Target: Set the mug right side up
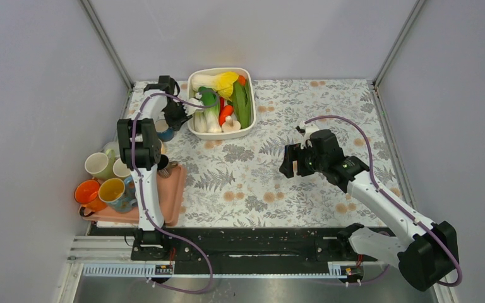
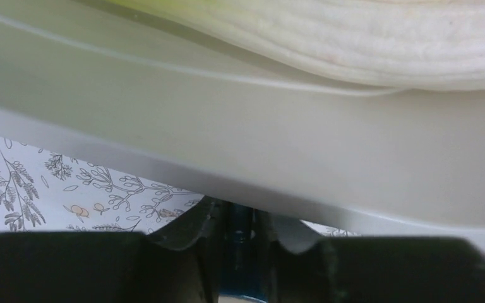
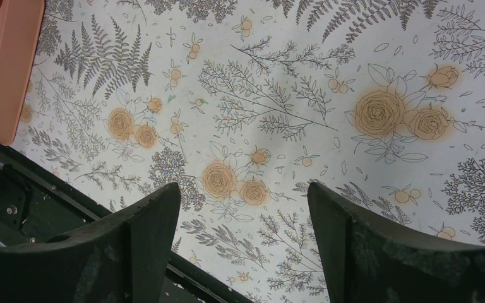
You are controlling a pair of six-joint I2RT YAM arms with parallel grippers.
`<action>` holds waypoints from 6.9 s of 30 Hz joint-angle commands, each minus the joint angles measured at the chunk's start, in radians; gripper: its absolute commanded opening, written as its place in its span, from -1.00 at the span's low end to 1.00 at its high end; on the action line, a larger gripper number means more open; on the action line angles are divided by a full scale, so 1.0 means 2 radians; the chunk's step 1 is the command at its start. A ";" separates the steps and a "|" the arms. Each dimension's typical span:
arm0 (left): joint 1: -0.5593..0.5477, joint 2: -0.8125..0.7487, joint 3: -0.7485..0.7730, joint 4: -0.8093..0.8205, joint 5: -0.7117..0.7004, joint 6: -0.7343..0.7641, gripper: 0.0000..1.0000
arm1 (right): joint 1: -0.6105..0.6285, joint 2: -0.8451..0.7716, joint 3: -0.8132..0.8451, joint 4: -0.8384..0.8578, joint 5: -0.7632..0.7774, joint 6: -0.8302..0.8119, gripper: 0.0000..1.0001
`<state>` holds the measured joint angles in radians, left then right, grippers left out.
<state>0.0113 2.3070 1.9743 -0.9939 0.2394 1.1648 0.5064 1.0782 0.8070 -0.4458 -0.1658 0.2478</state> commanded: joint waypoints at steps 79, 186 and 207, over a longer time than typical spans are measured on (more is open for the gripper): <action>-0.116 -0.328 -0.034 0.068 0.201 -0.591 0.91 | 0.127 0.153 0.220 0.047 0.025 -0.246 -1.00; -0.410 -0.262 -0.317 0.085 -0.037 -0.274 -1.00 | -0.117 0.029 -0.002 -0.043 0.062 0.013 0.62; -0.081 -0.553 -0.493 0.030 -0.101 -0.387 -1.00 | -0.117 0.022 -0.032 -0.010 0.064 0.001 0.62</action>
<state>-0.2031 1.2617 1.0115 -0.9733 0.1040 0.5175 0.2722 1.1248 0.7414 -0.5125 -0.0277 0.2657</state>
